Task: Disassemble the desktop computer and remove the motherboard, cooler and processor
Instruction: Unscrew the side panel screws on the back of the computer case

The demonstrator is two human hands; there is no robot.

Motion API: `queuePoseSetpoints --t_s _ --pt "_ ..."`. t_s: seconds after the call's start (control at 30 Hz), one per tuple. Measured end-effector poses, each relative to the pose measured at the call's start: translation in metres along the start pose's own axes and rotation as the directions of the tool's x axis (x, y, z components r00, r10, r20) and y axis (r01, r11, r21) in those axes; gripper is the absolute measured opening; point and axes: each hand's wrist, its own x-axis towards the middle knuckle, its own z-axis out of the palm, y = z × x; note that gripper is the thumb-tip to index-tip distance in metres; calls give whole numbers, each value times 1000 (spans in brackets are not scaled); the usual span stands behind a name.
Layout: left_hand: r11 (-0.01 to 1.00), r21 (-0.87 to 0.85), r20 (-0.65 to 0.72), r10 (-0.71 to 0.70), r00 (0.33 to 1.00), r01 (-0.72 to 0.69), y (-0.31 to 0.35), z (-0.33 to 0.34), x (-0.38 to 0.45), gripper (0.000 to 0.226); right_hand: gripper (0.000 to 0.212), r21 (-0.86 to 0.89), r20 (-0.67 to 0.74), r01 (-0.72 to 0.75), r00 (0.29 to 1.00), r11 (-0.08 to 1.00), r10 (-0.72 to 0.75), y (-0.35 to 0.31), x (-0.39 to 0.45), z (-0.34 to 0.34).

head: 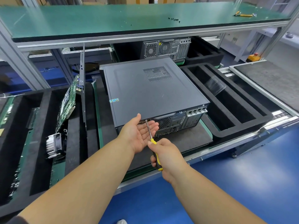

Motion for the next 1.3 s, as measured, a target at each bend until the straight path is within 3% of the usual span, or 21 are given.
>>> queuePoseSetpoints --t_s 0.07,0.23,0.47,0.63,0.7,0.83,0.87,0.97,1.03,1.3 --pt "1000 -2 -10 5 1000 -5 0 1 0 57 23 -93 -36 34 999 995 -37 -1 -1 0" --pt "1000 -3 -20 -10 1000 10 1 1 -2 57 38 257 158 -194 975 947 157 -9 -6 -3" --pt "1000 0 -3 -6 1000 6 1 0 0 57 35 230 121 -189 979 955 165 -4 -7 -9" --pt "1000 13 -4 -2 1000 2 1 0 1 57 19 296 149 -167 981 940 127 -3 -3 -5" --pt "1000 26 -12 2 1000 -1 1 0 2 56 16 204 92 -87 993 975 70 -2 -1 -3" --pt "1000 27 -20 6 1000 -6 0 -1 2 54 23 -235 -60 76 994 969 -93 -1 2 -5" --pt "1000 23 -22 5 1000 -4 0 0 2 55 25 -225 -51 59 996 973 -72 -2 1 -5" --pt "1000 19 -28 2 1000 -1 0 1 2 55 35 111 52 -101 994 989 96 -6 0 -6" --pt "1000 21 -30 7 1000 -6 -1 1 1 56 36 224 114 -132 988 966 108 -6 -2 -7" --pt "999 33 -31 26 999 -25 -2 0 0 56 25 222 108 -138 987 965 117 -4 -7 -5"
